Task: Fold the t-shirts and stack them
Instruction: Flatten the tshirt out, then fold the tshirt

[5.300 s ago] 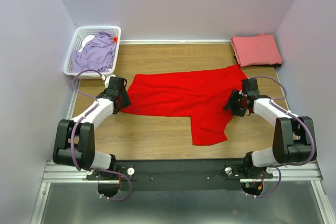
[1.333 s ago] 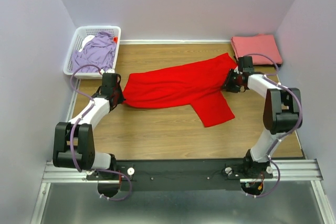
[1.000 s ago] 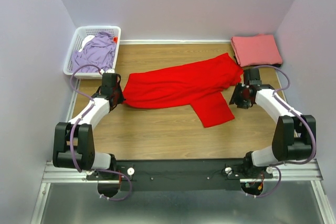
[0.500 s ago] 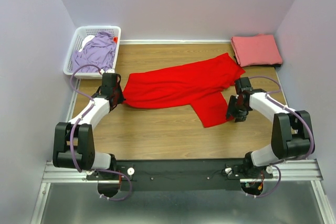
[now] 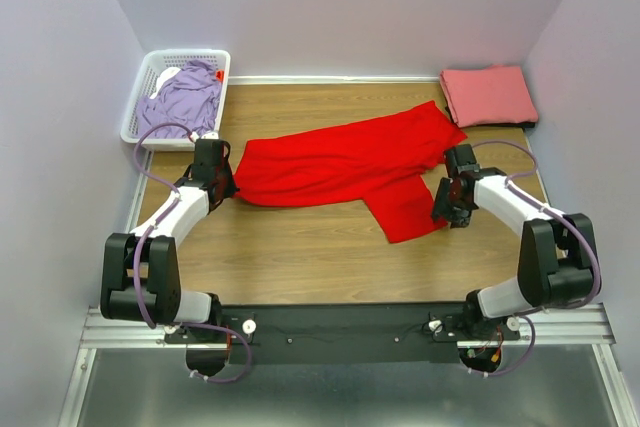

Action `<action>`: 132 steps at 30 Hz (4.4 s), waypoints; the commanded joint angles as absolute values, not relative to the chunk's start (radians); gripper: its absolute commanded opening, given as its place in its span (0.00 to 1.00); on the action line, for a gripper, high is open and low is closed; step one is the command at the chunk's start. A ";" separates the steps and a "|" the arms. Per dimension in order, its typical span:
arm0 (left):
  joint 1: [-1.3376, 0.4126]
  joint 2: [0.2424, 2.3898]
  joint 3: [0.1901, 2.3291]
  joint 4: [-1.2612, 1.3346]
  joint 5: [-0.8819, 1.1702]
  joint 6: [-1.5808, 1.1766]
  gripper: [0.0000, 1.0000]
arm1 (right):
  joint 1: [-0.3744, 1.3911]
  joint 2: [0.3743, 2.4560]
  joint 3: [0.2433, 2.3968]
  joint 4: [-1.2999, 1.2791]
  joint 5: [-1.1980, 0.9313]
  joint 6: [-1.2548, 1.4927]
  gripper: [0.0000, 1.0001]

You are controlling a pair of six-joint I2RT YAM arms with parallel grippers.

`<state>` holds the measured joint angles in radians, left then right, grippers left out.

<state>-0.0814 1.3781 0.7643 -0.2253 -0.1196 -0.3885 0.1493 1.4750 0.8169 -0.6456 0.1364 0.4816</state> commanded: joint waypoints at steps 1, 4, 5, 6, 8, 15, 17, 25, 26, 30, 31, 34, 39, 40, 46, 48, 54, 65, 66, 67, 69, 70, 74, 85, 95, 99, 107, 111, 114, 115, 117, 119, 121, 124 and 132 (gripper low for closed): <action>-0.077 1.351 0.765 -0.210 -0.129 -0.377 0.00 | 0.153 1.443 0.859 -0.628 0.149 0.506 0.54; -0.077 1.350 0.765 -0.210 -0.130 -0.377 0.00 | 0.153 1.453 0.871 -0.621 0.127 0.508 0.54; -0.077 1.351 0.764 -0.210 -0.129 -0.377 0.00 | 0.153 1.456 0.871 -0.618 0.127 0.509 0.54; -0.077 1.351 0.764 -0.209 -0.129 -0.377 0.00 | 0.153 1.465 0.868 -0.612 0.132 0.509 0.54; -0.077 1.350 0.764 -0.210 -0.129 -0.377 0.00 | 0.153 1.477 0.862 -0.603 0.135 0.509 0.54; -0.077 1.345 0.762 -0.210 -0.130 -0.376 0.00 | 0.153 1.511 0.831 -0.557 0.140 0.512 0.54; -0.075 1.345 0.762 -0.210 -0.127 -0.376 0.00 | 0.155 1.523 0.822 -0.543 0.147 0.511 0.54; -0.075 1.344 0.761 -0.210 -0.127 -0.376 0.00 | 0.155 1.562 0.761 -0.500 0.140 0.505 0.50; -0.077 1.344 0.761 -0.209 -0.127 -0.374 0.00 | 0.153 1.565 0.756 -0.499 0.140 0.509 0.50; -0.077 1.347 0.761 -0.210 -0.123 -0.374 0.00 | 0.155 1.582 0.741 -0.494 0.124 0.511 0.35; -0.077 1.348 0.761 -0.209 -0.117 -0.374 0.00 | 0.156 1.580 0.741 -0.494 0.121 0.509 0.32; -0.077 1.350 0.755 -0.198 -0.083 -0.380 0.00 | 0.161 1.575 0.756 -0.492 0.089 0.502 0.18; -0.077 1.374 0.788 -0.202 -0.071 -0.391 0.00 | 0.160 1.554 0.825 -0.494 0.031 0.483 0.01; -0.077 1.379 0.804 -0.206 -0.069 -0.396 0.00 | 0.161 1.548 0.845 -0.495 0.028 0.482 0.01; -0.075 1.439 1.076 -0.287 -0.074 -0.426 0.00 | 0.160 1.476 1.150 -0.541 0.127 0.445 0.01; -0.077 1.454 1.234 -0.349 -0.100 -0.425 0.00 | 0.156 1.451 1.298 -0.569 0.175 0.425 0.01; -0.075 1.376 1.547 -0.478 -0.169 -0.417 0.00 | 0.152 1.307 1.561 -0.609 0.265 0.361 0.01; -0.077 0.827 1.620 -0.485 -0.334 -0.336 0.00 | 0.150 0.875 1.732 -0.612 0.313 0.131 0.01; -0.077 0.813 1.659 -0.500 -0.340 -0.318 0.00 | 0.150 0.858 1.759 -0.611 0.307 0.095 0.01; -0.081 0.802 1.675 -0.508 -0.342 -0.318 0.00 | 0.150 0.839 1.775 -0.611 0.304 0.083 0.01; -0.089 0.801 1.703 -0.515 -0.327 -0.316 0.00 | 0.152 0.835 1.824 -0.611 0.282 0.055 0.01; -0.090 0.801 1.709 -0.517 -0.316 -0.316 0.00 | 0.150 0.836 1.844 -0.612 0.275 0.049 0.01; -0.094 0.831 1.736 -0.515 -0.270 -0.319 0.00 | 0.150 0.873 1.939 -0.612 0.264 0.017 0.01; -0.097 1.040 1.435 -0.359 -0.169 -0.268 0.00 | 0.150 1.124 1.764 -0.600 0.245 0.023 0.01; -0.097 1.593 1.146 -0.032 -0.041 -0.325 0.00 | 0.144 1.411 1.163 -0.223 0.336 0.044 0.01; -0.097 1.871 1.265 -0.029 -0.014 -0.324 0.00 | 0.130 1.574 1.169 -0.158 0.319 0.066 0.01; -0.095 2.023 1.414 -0.075 -0.051 -0.259 0.00 | 0.127 1.661 1.201 -0.153 0.267 0.074 0.01; -0.097 2.007 1.410 -0.086 -0.049 -0.256 0.00 | 0.127 1.619 1.203 -0.216 0.197 0.121 0.01; -0.097 1.971 1.414 -0.112 -0.063 -0.244 0.00 | 0.126 1.592 1.224 -0.328 0.150 0.196 0.01; -0.097 1.962 1.420 -0.121 -0.078 -0.241 0.00 | 0.127 1.565 1.224 -0.384 0.138 0.213 0.01; -0.097 1.936 1.433 -0.152 -0.092 -0.233 0.00 | 0.127 1.536 1.216 -0.442 0.092 0.254 0.00; -0.097 1.925 1.443 -0.175 -0.098 -0.233 0.00 | 0.126 1.485 1.207 -0.524 0.045 0.278 0.01; -0.097 1.919 1.462 -0.221 -0.103 -0.232 0.00 | 0.126 1.430 1.190 -0.596 0.006 0.294 0.01; -0.097 1.911 1.468 -0.281 -0.101 -0.227 0.00 | 0.127 1.385 1.183 -0.705 -0.063 0.301 0.00; -0.095 1.819 1.434 -0.396 -0.118 -0.241 0.00 | 0.129 1.243 1.128 -0.887 -0.215 0.340 0.01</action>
<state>-0.0994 1.8935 1.4433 -0.3122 -0.0826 -0.2443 0.1307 1.2957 1.1618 -0.7414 -0.1062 0.2974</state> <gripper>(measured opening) 0.009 0.009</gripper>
